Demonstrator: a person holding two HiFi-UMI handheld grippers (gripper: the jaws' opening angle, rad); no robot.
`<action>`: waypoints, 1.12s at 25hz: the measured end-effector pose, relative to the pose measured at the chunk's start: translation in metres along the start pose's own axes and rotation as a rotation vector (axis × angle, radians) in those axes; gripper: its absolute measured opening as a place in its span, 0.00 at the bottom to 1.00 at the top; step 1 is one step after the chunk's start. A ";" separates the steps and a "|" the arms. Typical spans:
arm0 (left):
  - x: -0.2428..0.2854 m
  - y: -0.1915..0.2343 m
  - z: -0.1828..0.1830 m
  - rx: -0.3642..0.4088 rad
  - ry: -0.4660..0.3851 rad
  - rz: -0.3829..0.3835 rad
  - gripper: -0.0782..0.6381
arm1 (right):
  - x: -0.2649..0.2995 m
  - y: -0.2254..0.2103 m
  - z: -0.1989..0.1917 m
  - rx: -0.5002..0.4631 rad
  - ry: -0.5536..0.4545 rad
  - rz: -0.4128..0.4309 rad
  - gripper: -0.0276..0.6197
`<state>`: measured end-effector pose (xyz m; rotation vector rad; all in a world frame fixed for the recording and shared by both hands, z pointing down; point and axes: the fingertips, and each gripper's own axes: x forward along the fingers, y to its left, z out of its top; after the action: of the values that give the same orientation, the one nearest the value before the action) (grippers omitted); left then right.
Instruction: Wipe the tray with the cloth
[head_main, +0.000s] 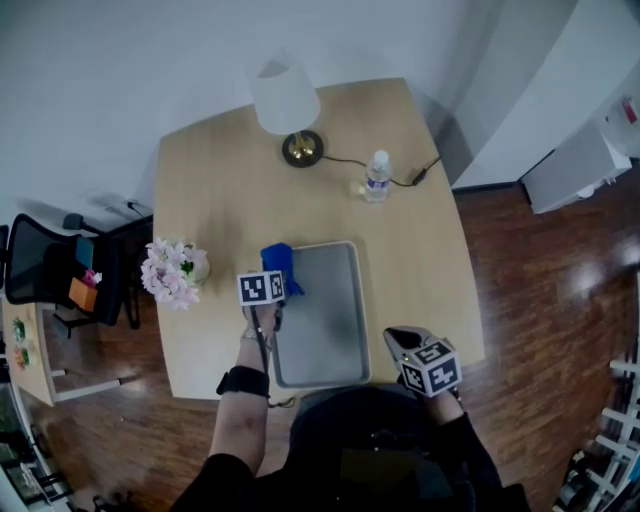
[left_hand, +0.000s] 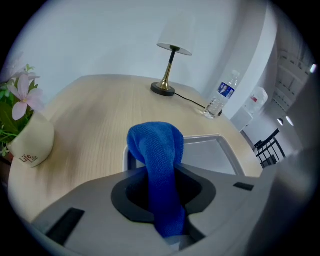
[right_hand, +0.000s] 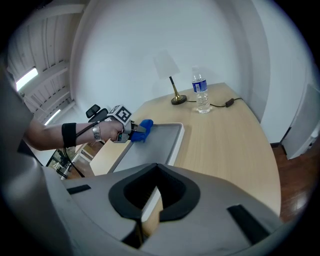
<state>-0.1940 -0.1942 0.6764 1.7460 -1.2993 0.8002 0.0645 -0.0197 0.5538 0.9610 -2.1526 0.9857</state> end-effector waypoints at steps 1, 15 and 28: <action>0.000 0.000 0.000 -0.003 0.002 0.008 0.25 | 0.000 -0.003 0.002 0.004 -0.002 0.004 0.05; 0.045 -0.142 0.018 0.009 0.020 -0.152 0.25 | -0.004 -0.036 -0.004 0.060 0.000 -0.009 0.05; 0.027 -0.155 0.017 0.073 0.002 -0.168 0.25 | -0.007 -0.032 0.002 0.058 -0.019 -0.014 0.05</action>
<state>-0.0369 -0.1977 0.6553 1.8833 -1.1164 0.7611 0.0933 -0.0333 0.5599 1.0158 -2.1401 1.0413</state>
